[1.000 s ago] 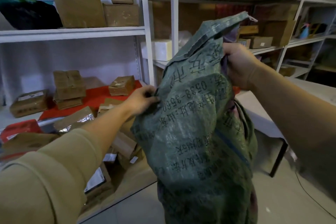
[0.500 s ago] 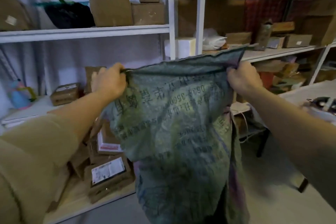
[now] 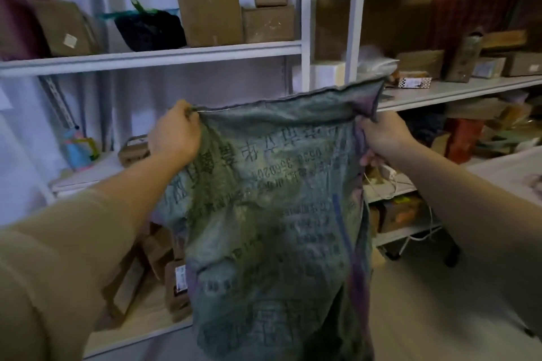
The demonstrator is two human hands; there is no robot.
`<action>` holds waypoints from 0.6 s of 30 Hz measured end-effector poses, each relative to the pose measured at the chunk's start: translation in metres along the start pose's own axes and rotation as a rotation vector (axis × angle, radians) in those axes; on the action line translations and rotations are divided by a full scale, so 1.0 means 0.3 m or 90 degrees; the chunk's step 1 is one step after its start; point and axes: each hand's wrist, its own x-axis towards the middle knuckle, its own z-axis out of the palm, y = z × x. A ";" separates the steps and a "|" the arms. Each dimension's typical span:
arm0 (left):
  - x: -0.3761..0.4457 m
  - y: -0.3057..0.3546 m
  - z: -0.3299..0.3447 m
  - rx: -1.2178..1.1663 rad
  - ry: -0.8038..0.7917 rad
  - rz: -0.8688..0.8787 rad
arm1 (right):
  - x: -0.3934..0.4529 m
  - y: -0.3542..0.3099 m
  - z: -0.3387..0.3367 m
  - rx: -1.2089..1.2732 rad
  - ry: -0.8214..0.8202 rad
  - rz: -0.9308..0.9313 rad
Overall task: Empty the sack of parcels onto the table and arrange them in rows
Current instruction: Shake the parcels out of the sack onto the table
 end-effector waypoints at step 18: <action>0.121 0.045 -0.176 -0.097 0.293 0.032 | -0.018 0.181 0.142 0.421 -0.354 -0.009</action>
